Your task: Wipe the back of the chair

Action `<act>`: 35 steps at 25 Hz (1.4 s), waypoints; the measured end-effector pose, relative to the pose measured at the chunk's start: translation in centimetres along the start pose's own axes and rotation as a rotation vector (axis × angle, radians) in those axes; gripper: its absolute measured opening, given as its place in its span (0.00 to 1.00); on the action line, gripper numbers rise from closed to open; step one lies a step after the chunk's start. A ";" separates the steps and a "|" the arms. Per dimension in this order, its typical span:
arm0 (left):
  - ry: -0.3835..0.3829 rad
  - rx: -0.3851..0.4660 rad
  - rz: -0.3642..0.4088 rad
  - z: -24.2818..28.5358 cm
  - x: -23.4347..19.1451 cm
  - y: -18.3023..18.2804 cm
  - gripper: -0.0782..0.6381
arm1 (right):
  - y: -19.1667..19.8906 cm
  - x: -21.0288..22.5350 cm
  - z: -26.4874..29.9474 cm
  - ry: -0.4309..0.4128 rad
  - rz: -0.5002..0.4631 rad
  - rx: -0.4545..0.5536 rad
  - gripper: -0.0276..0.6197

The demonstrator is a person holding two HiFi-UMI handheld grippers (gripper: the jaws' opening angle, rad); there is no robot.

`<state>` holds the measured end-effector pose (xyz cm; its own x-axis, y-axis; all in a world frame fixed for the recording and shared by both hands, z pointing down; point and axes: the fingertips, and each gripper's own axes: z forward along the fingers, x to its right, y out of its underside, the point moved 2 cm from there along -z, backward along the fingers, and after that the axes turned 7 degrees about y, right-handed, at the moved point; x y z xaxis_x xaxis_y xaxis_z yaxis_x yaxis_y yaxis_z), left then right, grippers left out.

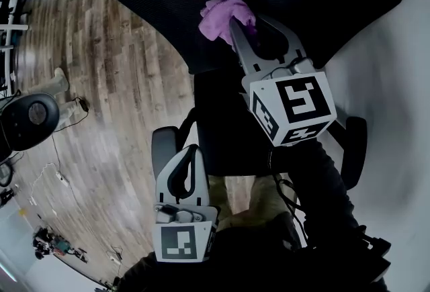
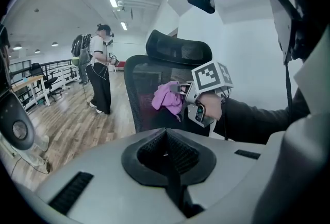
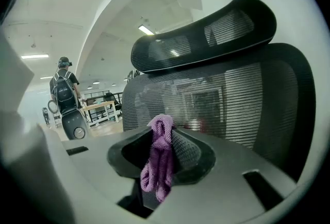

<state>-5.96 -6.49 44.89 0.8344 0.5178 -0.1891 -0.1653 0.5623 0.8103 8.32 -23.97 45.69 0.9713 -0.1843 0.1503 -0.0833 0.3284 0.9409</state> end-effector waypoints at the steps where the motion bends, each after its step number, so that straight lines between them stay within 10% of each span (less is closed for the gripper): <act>1: 0.009 0.002 -0.001 0.1 0.2 -0.2 0.12 | -0.3 0.5 -0.1 0.009 0.001 0.001 0.18; 23: 0.154 0.090 0.109 4.2 7.4 -3.5 0.12 | -0.9 10.8 -4.7 0.157 0.030 0.015 0.18; 35: 0.173 -0.052 0.067 6.4 11.4 -2.6 0.12 | -0.9 17.1 -7.4 0.236 0.041 0.005 0.18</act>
<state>7.37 -6.15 44.14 0.7187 0.6556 -0.2316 -0.2483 0.5532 0.7952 26.62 -20.56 45.12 0.9922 0.0507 0.1136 -0.1240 0.3267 0.9370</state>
